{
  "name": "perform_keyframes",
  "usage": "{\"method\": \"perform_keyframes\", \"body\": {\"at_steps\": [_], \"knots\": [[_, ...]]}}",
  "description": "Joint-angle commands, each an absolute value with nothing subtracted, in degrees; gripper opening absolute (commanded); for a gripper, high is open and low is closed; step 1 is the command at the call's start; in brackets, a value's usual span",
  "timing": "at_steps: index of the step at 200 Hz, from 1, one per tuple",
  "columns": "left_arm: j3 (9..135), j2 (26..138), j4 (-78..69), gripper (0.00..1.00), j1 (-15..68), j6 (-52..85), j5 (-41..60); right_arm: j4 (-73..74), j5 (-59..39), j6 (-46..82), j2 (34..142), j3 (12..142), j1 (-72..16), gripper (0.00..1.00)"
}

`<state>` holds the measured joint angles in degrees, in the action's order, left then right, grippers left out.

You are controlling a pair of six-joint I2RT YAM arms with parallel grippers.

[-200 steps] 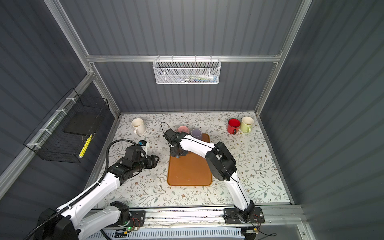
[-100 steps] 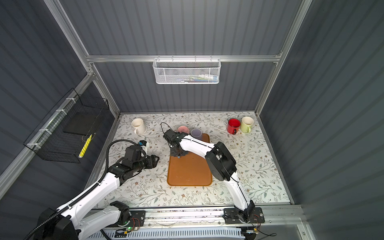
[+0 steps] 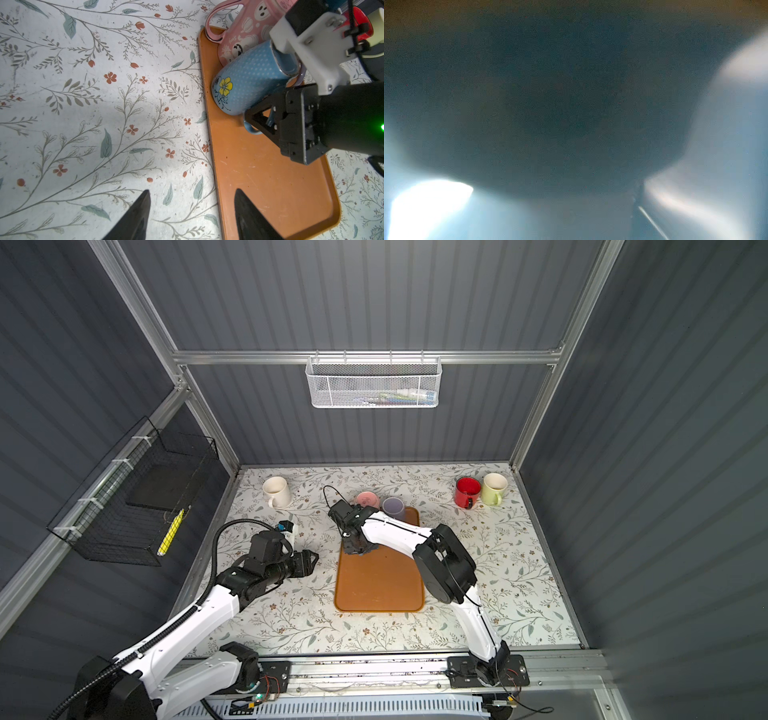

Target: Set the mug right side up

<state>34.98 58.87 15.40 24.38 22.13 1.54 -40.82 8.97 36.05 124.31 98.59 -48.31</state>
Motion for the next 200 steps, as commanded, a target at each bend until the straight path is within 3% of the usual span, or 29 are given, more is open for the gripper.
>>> {"method": "perform_keyframes", "body": {"at_steps": [1,200], "knots": [[36.3,57.9,16.2,0.64,24.1,21.3,2.0,-42.2,5.6,34.9,123.3,95.6,-47.6,0.0],[37.0,59.0,14.2,0.64,24.1,24.1,4.9,-26.4,1.2,29.1,103.0,76.4,-43.7,0.0]]}}
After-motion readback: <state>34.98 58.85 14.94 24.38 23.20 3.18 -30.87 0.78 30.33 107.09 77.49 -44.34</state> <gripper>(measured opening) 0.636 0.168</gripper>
